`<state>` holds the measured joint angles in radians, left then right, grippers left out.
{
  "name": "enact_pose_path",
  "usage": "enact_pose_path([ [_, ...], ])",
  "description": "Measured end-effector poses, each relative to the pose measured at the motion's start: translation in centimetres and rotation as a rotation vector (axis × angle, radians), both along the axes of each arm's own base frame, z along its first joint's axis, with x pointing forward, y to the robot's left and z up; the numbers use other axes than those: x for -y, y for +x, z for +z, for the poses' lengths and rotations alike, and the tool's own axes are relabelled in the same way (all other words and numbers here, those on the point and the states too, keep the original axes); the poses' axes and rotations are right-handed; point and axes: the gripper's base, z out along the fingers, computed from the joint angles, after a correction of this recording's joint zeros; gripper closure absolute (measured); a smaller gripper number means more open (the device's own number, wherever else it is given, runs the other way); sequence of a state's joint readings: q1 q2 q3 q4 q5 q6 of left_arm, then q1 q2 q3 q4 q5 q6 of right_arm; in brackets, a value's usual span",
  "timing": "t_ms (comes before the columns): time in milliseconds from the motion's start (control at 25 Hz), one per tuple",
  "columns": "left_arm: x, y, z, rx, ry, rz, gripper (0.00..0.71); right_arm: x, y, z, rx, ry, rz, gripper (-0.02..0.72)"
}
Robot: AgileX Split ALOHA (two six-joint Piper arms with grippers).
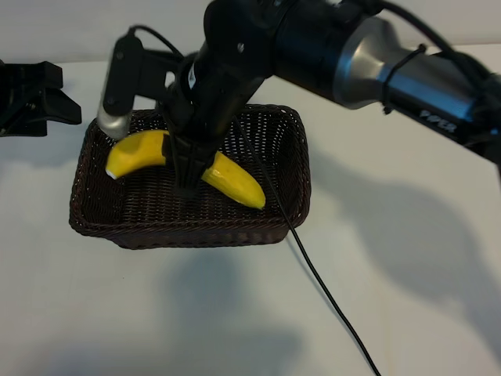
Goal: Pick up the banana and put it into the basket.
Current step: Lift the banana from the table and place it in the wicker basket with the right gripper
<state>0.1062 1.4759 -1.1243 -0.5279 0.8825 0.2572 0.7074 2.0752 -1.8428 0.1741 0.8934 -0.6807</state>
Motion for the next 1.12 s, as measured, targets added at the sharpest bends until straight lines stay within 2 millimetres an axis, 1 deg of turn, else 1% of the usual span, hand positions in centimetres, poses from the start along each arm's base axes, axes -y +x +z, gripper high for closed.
enact_pose_path([
  [120, 0.0, 0.0, 0.0, 0.0, 0.0, 0.0, 0.163, -0.3, 0.4, -1.6, -0.018, -0.017, -0.001, 0.297],
  [480, 0.0, 0.0, 0.0, 0.0, 0.0, -0.001, 0.163, -1.0, 1.3, -4.9, -0.039, -0.037, -0.008, 0.297],
  [720, 0.0, 0.0, 0.0, 0.001, 0.0, -0.001, 0.163, -1.2, 1.5, -5.7, -0.042, -0.04, -0.011, 0.297],
  [960, 0.0, 0.0, 0.0, 0.001, 0.0, -0.002, 0.163, -1.4, 1.8, -7.6, -0.063, -0.059, -0.012, 0.297],
  [1120, 0.0, 0.0, 0.0, 0.002, 0.001, -0.004, 0.163, -1.5, 1.9, -8.2, -0.071, -0.066, -0.012, 0.297],
])
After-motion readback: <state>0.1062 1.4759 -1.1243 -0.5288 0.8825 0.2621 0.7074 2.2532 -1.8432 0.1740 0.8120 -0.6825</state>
